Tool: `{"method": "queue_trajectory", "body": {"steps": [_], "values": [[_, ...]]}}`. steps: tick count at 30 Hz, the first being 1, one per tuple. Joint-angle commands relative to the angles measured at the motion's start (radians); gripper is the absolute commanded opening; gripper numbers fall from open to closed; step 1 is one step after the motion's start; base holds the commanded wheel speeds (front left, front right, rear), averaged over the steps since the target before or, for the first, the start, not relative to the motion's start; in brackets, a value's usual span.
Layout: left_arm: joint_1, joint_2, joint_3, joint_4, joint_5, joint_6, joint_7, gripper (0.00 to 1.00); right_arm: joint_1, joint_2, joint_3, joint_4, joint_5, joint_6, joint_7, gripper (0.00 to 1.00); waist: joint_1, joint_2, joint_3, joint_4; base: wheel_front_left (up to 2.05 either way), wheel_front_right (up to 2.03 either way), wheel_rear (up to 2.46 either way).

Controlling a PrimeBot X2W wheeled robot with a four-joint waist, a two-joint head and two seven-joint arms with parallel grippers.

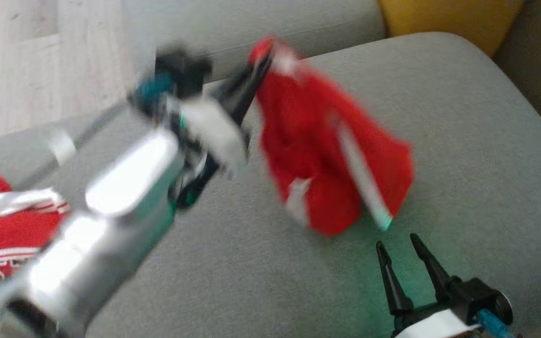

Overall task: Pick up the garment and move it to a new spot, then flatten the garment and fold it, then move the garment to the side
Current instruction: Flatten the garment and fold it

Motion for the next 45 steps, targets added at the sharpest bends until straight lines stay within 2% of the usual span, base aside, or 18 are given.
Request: {"method": "queue_trajectory", "body": {"steps": [1,9,14,24,34,35,37,39,43,44,45], "values": [[-0.015,0.034,0.028,-0.009,-0.004,0.007,-0.003,0.0,-0.023,-0.003,0.02,-0.027,-0.005,0.007,-0.011,1.0,0.0,-0.0001,0.005,0.023,0.0,0.0,0.0],[0.086,0.041,0.019,0.07,-0.012,0.014,-0.071,0.0,-0.032,-0.003,0.024,0.012,0.004,0.007,-0.011,1.0,0.0,-0.0001,0.028,0.095,0.0,0.0,0.0],[0.083,0.038,0.016,0.093,-0.009,0.006,-0.1,0.0,-0.068,-0.007,0.001,0.135,-0.026,0.007,-0.011,1.0,0.0,-0.0001,0.037,0.125,0.0,0.0,0.0],[0.074,0.016,0.008,0.12,-0.013,-0.005,-0.129,0.0,-0.187,-0.005,-0.038,0.315,-0.095,0.007,-0.011,1.0,0.0,-0.0001,0.046,0.159,0.0,0.0,0.0],[0.064,-0.007,-0.003,0.139,-0.018,-0.012,-0.15,0.0,-0.25,-0.004,-0.02,0.414,-0.077,0.007,-0.011,1.0,0.0,-0.0001,0.052,0.177,0.0,0.0,0.0],[0.064,-0.008,-0.004,0.141,-0.018,-0.013,-0.152,0.0,-0.254,-0.004,-0.02,0.417,-0.078,0.007,-0.011,0.98,0.0,-0.0001,0.051,0.178,0.0,0.0,0.0],[0.065,-0.01,-0.008,0.145,-0.02,-0.014,-0.155,0.0,-0.258,-0.004,-0.019,0.428,-0.078,0.007,-0.011,0.87,0.0,-0.0001,0.051,0.181,0.0,0.0,0.0],[0.064,-0.013,-0.012,0.148,-0.022,-0.015,-0.156,0.0,-0.264,-0.004,-0.02,0.438,-0.078,0.007,-0.011,0.85,0.0,-0.0001,0.052,0.184,0.0,0.0,0.0],[0.055,-0.018,-0.018,0.151,-0.023,-0.017,-0.157,0.0,-0.284,-0.004,-0.022,0.454,-0.072,0.007,-0.011,0.68,0.0,-0.0001,0.064,0.191,0.0,0.0,0.0],[0.052,-0.018,-0.019,0.151,-0.023,-0.017,-0.157,0.0,-0.29,-0.004,-0.019,0.455,-0.07,0.007,-0.011,0.61,0.0,-0.0001,0.068,0.192,0.0,0.0,0.0],[0.049,-0.018,-0.02,0.152,-0.024,-0.018,-0.157,0.0,-0.294,-0.004,-0.018,0.458,-0.069,0.007,-0.011,0.49,0.0,-0.0001,0.071,0.193,0.0,0.0,0.0]]}}
